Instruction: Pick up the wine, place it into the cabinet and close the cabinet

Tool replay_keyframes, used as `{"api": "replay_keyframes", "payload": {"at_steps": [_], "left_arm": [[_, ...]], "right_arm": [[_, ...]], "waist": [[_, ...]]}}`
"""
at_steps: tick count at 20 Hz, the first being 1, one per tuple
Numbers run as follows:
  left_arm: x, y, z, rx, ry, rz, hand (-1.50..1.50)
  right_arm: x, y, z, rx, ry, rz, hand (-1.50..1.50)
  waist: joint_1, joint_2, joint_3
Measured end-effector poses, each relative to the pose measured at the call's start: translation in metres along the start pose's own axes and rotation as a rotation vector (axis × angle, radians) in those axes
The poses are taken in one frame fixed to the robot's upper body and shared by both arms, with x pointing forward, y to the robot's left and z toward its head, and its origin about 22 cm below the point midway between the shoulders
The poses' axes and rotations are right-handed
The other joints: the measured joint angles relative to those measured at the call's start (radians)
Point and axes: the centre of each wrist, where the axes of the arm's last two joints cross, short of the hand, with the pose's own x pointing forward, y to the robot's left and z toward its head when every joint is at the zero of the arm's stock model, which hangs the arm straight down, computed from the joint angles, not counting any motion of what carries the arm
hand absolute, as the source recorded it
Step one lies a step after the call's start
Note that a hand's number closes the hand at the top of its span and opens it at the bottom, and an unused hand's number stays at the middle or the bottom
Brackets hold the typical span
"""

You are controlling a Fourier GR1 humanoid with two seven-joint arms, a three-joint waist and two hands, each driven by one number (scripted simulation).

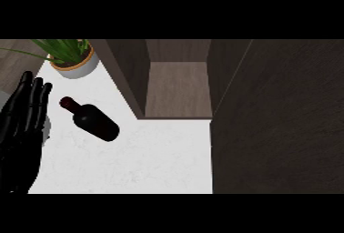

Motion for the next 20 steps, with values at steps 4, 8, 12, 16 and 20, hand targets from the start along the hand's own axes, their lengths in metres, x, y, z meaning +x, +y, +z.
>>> {"api": "replay_keyframes", "payload": {"at_steps": [4, 8, 12, 16, 20], "left_arm": [[-0.006, -0.020, -0.013, 0.119, 0.016, -0.068, -1.50], [-0.020, -0.036, -0.020, 0.305, 0.080, -0.050, -1.50], [-0.023, -0.067, -0.036, 0.411, 0.126, 0.046, -1.50], [-0.018, -0.101, -0.056, 0.445, 0.139, 0.089, -1.50], [-0.008, -0.128, -0.066, 0.458, 0.146, 0.108, -1.50]], "right_arm": [[0.003, 0.005, 0.011, 0.030, 0.001, -0.020, -1.50], [0.007, 0.009, 0.021, 0.135, 0.048, -0.083, -1.50], [0.019, 0.011, 0.030, 0.231, 0.106, -0.133, -1.50], [0.042, 0.012, 0.036, 0.267, 0.135, -0.155, -1.50], [0.063, 0.009, 0.040, 0.277, 0.142, -0.153, -1.50]], "waist": [[-0.008, 0.004, 0.002], [-0.024, 0.008, 0.002], [-0.030, 0.008, 0.002], [-0.023, 0.007, 0.002], [-0.013, 0.005, 0.002]]}}
